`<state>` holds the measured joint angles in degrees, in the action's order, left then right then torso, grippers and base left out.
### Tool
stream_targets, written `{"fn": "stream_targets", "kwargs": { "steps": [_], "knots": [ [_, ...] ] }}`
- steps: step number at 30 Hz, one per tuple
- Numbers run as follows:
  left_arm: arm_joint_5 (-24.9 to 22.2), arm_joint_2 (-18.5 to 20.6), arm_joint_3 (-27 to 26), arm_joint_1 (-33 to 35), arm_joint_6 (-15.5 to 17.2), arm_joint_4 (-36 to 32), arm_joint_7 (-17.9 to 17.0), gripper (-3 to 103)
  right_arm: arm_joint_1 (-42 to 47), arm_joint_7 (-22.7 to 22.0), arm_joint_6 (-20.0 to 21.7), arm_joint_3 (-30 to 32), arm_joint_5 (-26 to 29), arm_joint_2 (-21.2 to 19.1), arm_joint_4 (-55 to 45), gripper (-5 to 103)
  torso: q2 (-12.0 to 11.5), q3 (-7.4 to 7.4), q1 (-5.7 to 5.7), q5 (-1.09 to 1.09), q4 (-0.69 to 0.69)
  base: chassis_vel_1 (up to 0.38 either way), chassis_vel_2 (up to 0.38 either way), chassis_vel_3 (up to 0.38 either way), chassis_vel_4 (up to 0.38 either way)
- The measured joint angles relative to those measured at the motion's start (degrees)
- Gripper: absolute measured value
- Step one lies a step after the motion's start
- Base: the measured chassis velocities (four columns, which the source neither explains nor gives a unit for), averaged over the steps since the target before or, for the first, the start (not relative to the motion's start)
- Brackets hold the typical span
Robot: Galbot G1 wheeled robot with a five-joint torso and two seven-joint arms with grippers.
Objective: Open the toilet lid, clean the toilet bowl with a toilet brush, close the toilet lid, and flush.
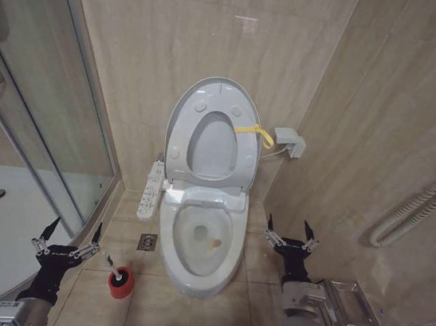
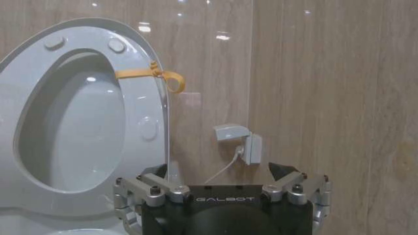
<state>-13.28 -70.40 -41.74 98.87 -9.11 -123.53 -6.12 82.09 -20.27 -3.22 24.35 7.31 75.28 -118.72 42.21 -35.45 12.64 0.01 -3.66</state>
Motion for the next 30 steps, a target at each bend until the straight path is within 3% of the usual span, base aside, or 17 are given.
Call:
{"fn": "stream_targets", "kwargs": {
  "steps": [30],
  "knots": [
    [0.0,0.0,0.0,0.0,0.0,0.0,0.0,100,0.0,0.0,0.0,0.0,0.0,0.0,0.0,100,0.0,0.0,0.0,0.0,0.0,0.0,0.0,0.0,0.0]
  ]
}}
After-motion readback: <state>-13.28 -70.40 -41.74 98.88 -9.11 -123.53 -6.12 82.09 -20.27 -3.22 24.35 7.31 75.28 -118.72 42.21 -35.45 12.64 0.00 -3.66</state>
